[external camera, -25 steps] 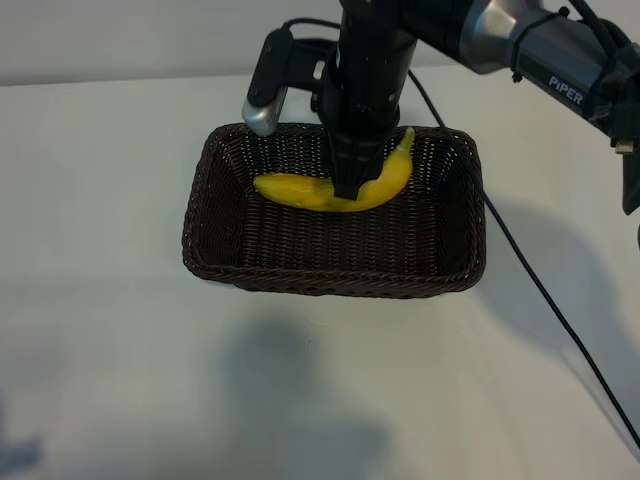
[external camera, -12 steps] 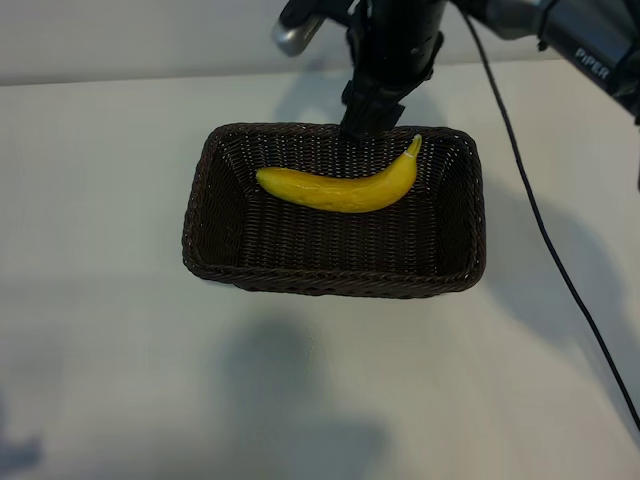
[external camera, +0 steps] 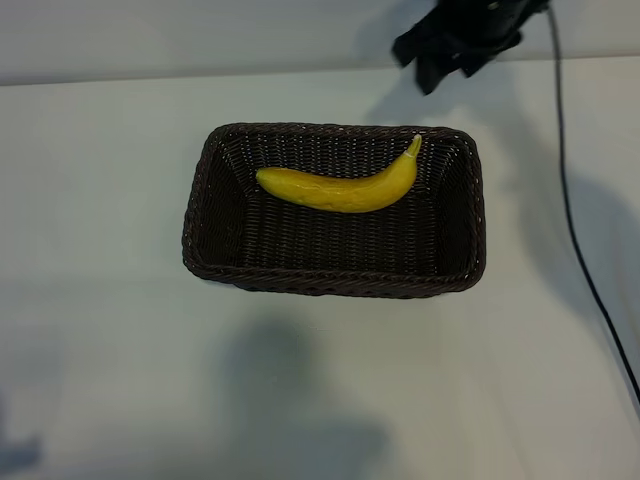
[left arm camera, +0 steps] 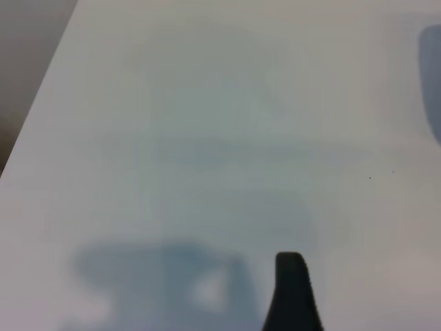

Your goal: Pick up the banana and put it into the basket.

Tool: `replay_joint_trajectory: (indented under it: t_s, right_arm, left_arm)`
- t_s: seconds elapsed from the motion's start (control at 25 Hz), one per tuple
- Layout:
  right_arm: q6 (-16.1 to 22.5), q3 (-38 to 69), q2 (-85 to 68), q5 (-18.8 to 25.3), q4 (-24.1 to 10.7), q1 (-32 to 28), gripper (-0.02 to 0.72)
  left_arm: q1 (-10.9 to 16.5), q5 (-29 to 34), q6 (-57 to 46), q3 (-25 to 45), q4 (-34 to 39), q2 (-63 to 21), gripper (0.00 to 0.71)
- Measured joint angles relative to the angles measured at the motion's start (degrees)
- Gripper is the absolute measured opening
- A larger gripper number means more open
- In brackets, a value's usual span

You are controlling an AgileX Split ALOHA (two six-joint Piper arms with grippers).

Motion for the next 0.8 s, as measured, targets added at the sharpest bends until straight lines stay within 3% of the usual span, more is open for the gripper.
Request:
replay_joint_trajectory:
  t_s: [0.48,0.8]
  right_arm:
    - [4.7,0.0,0.0,-0.1,-2.4,-18.2,0.505]
    - [5.4,1.4,-1.1,-0.3,-2.3,-20.1,0.503]
  left_arm:
    - [0.0,0.0,-0.2,0.0,0.0,0.0,0.547]
    - [0.0,0.0,-0.2,0.0,0.0,0.0,0.547]
